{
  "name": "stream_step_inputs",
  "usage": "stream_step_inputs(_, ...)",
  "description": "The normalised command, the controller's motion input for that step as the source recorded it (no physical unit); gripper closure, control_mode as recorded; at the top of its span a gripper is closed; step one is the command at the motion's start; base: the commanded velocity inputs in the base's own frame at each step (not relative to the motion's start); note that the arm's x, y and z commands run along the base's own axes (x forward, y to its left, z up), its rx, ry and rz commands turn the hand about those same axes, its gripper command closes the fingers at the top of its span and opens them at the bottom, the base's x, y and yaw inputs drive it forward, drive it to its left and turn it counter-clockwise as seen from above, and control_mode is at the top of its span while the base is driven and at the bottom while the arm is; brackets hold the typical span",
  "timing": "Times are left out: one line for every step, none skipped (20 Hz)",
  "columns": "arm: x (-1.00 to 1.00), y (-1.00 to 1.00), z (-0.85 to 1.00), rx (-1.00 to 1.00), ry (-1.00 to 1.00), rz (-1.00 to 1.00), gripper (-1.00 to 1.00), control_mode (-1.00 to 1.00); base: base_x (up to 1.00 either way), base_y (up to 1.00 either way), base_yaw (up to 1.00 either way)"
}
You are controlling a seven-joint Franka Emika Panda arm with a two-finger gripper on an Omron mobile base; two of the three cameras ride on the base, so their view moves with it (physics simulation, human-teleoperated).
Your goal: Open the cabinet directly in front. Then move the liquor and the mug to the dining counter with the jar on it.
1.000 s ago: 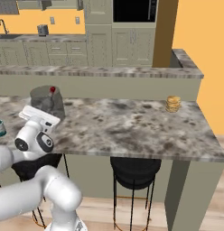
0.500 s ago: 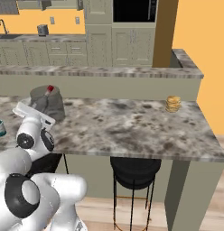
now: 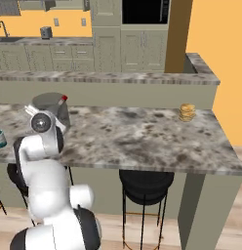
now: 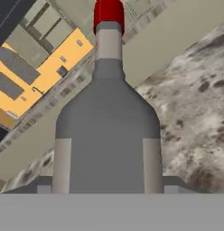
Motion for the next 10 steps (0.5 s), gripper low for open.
stream_step_inputs(-0.71,-0.35,0.0,-0.2,0.73,0.0,1.0,-1.0,0.0,0.0,0.0)
stream_step_inputs(-0.83,-0.47,-0.04,-0.22,0.74,0.0,1.0,-1.0,0.0,0.0,0.0)
stream_step_inputs(-0.91,-0.55,-0.23,-0.21,0.66,0.0,1.0,-1.0,0.0,0.0,0.0)
stream_step_inputs(-0.89,-0.64,-0.18,-0.15,0.63,0.02,1.0,-1.0,0.0,0.0,0.0)
stream_step_inputs(-0.74,-0.63,0.0,-0.07,0.6,0.03,1.0,-1.0,0.0,0.0,0.0)
stream_step_inputs(-0.36,-0.46,0.07,0.0,0.3,0.08,1.0,-1.0,0.0,0.0,0.0)
stream_step_inputs(-0.07,-0.29,0.0,0.0,-0.09,0.2,1.0,-1.0,0.0,0.0,0.0)
stream_step_inputs(0.0,-0.28,0.0,0.0,-0.3,0.28,1.0,-1.0,0.0,0.0,0.0)
stream_step_inputs(0.11,-0.22,-0.21,0.0,-0.33,0.38,1.0,-1.0,0.0,0.0,0.0)
stream_step_inputs(0.34,-0.22,-0.26,0.0,-0.35,0.46,1.0,-1.0,0.0,0.0,0.0)
